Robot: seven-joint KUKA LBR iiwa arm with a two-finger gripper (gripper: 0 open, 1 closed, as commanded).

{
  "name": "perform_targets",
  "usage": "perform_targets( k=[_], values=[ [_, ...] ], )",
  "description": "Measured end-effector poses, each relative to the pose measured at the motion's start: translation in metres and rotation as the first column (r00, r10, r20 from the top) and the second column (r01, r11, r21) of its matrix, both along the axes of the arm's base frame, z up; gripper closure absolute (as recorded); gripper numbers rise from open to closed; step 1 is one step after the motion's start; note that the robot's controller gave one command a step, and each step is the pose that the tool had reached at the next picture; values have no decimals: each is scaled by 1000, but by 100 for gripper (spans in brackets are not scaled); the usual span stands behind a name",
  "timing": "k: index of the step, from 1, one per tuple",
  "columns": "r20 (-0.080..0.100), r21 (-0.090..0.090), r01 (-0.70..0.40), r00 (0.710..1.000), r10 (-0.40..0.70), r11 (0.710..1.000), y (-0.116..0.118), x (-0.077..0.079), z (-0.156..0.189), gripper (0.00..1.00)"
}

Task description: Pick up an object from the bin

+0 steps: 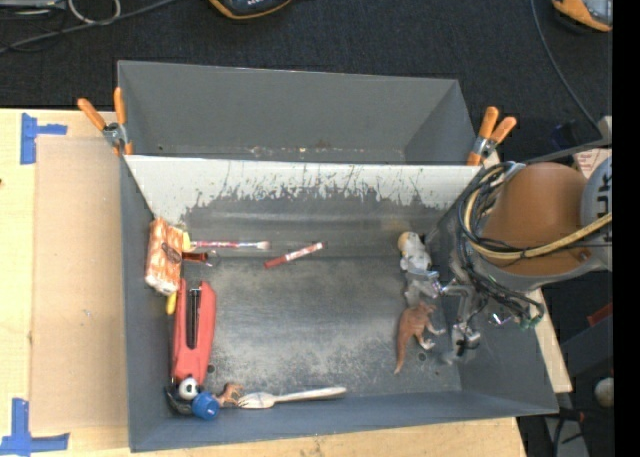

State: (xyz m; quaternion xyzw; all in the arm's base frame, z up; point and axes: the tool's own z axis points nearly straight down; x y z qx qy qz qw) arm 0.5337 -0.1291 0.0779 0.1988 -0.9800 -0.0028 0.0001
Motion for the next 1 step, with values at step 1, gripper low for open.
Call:
perform_targets(
  k=[1],
  values=[
    [11,0,-243,970,243,970,18,17,-6,100]
  ],
)
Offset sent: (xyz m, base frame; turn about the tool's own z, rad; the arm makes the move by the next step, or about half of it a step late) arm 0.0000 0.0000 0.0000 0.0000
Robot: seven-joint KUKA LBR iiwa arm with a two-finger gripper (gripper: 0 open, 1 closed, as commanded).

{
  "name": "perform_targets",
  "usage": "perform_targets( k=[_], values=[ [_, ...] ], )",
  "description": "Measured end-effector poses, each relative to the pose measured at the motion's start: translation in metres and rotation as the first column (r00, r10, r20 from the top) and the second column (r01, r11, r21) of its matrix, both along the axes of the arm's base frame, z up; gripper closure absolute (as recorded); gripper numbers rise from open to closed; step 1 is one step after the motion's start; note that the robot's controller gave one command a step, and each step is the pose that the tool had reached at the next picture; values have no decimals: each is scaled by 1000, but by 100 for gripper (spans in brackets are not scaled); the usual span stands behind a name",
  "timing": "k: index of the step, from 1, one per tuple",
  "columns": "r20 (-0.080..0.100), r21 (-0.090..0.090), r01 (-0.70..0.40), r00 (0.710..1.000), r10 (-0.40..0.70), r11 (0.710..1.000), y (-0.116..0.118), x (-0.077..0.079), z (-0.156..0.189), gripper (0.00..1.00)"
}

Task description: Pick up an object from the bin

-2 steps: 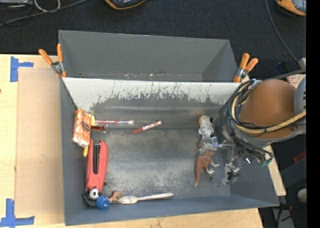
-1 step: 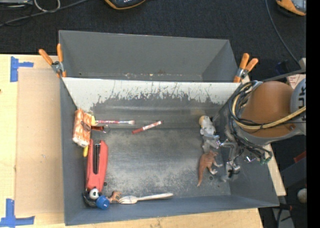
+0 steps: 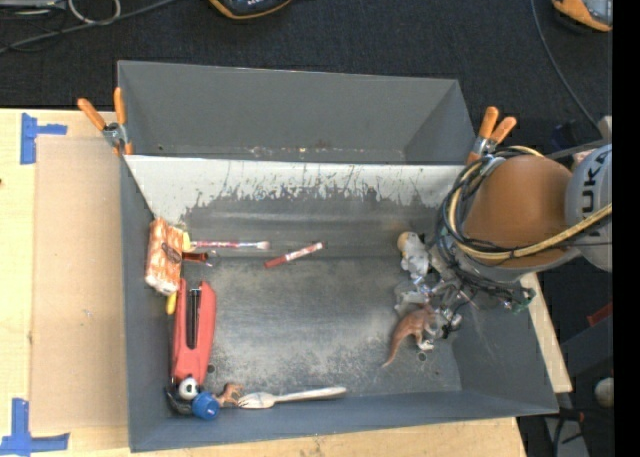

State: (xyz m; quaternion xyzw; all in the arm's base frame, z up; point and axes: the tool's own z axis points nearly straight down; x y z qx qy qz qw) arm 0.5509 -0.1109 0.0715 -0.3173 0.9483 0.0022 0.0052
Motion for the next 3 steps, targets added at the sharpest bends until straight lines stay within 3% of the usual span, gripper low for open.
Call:
perform_targets(
  k=[1,2,3],
  values=[
    [0,0,1,1000,-1,1000,0,0,0,100],
    [-5,2,-32,999,32,1000,-11,13,60,100],
    [-4,2,-51,999,51,999,-26,23,142,100]
  ],
)
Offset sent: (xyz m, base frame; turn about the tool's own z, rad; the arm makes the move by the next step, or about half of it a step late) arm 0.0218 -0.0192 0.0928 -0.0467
